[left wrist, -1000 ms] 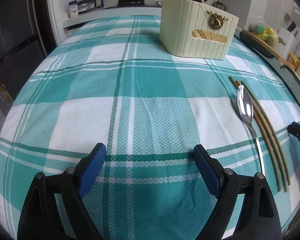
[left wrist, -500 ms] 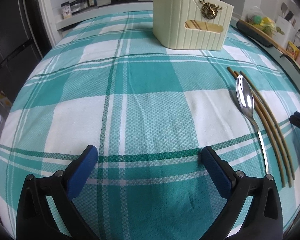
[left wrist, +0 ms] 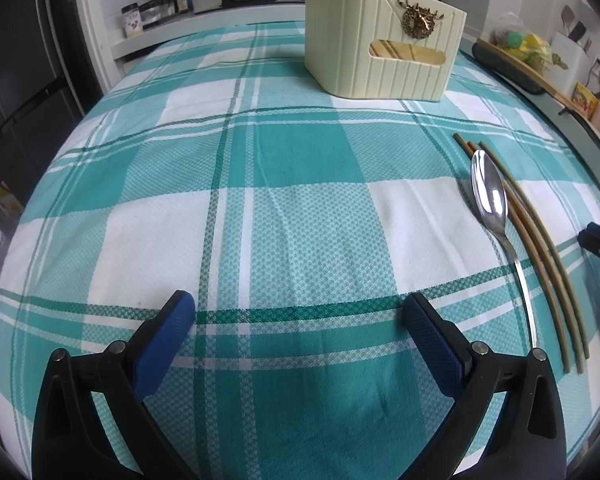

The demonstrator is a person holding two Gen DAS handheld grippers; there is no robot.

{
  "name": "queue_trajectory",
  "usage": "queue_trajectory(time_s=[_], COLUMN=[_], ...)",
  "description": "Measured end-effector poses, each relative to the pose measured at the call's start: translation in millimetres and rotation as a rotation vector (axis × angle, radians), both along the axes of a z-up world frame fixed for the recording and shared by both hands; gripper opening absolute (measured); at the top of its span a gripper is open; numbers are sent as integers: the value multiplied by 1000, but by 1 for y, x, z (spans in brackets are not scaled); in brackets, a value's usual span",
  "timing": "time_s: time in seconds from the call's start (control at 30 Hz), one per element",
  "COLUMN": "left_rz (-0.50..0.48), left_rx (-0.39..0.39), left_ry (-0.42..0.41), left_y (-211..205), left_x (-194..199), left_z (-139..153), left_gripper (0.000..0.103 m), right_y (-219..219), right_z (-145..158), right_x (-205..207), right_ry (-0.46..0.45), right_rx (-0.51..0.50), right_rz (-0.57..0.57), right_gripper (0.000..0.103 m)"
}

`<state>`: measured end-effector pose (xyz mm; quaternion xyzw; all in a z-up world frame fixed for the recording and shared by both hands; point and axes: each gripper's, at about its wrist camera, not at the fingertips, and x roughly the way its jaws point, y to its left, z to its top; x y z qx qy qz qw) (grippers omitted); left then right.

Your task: Organize utensils

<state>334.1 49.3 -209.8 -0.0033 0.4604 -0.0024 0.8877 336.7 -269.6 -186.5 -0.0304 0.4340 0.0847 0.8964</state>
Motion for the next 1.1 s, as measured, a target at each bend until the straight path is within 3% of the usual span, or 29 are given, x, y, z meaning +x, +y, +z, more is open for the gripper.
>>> queue_trajectory(time_s=[1.1], left_rz=[11], left_rx=[1], left_ry=[-2], left_y=[1], left_x=[-1], left_z=[0], left_gripper=[103], right_y=[-1], right_z=[0], right_x=[0], right_ry=[0], right_rx=[2], right_rz=[2], right_gripper=[46])
